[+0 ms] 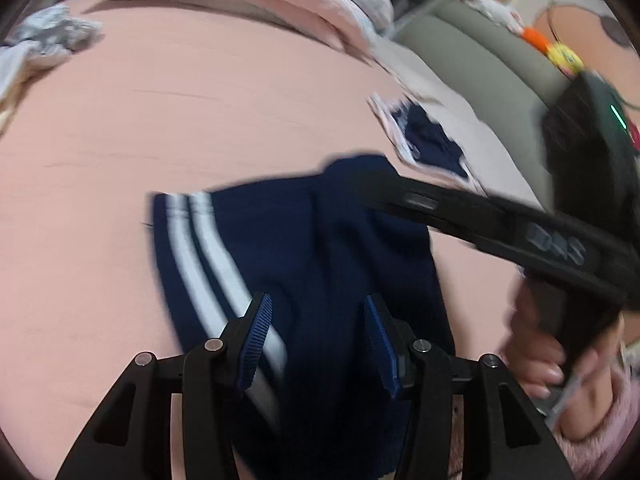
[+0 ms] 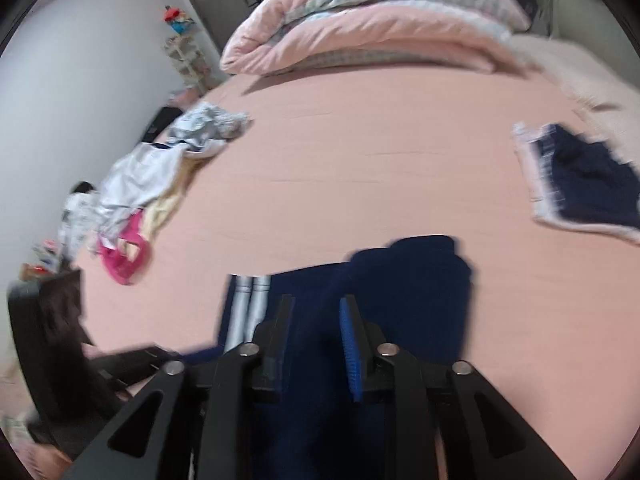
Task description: Fold clothes
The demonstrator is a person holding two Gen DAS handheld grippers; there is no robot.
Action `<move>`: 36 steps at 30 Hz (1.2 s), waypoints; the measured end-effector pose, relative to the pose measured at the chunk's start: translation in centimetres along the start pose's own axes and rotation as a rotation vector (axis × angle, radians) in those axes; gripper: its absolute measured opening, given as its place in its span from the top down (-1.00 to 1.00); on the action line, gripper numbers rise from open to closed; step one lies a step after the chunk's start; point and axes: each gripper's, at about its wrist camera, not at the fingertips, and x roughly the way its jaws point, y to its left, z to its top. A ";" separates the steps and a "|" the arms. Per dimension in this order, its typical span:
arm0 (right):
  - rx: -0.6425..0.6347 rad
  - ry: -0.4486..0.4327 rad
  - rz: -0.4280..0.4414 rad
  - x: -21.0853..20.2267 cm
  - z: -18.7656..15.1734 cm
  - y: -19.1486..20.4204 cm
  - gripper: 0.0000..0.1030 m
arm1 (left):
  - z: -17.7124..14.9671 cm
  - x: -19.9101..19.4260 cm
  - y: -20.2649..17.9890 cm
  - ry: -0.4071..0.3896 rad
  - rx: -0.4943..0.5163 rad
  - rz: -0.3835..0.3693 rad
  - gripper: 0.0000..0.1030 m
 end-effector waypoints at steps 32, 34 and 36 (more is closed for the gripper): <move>-0.069 0.212 -0.140 3.7 -0.5 -1.7 0.30 | -0.7 1.8 -2.6 0.084 0.076 -0.123 0.70; -0.055 0.184 -0.176 2.6 -1.5 -2.3 0.32 | -0.3 1.2 -1.6 0.060 0.042 -0.119 0.70; -0.033 0.157 -0.214 1.3 -2.7 -3.2 0.41 | 0.0 0.9 -0.7 0.044 0.004 -0.121 0.70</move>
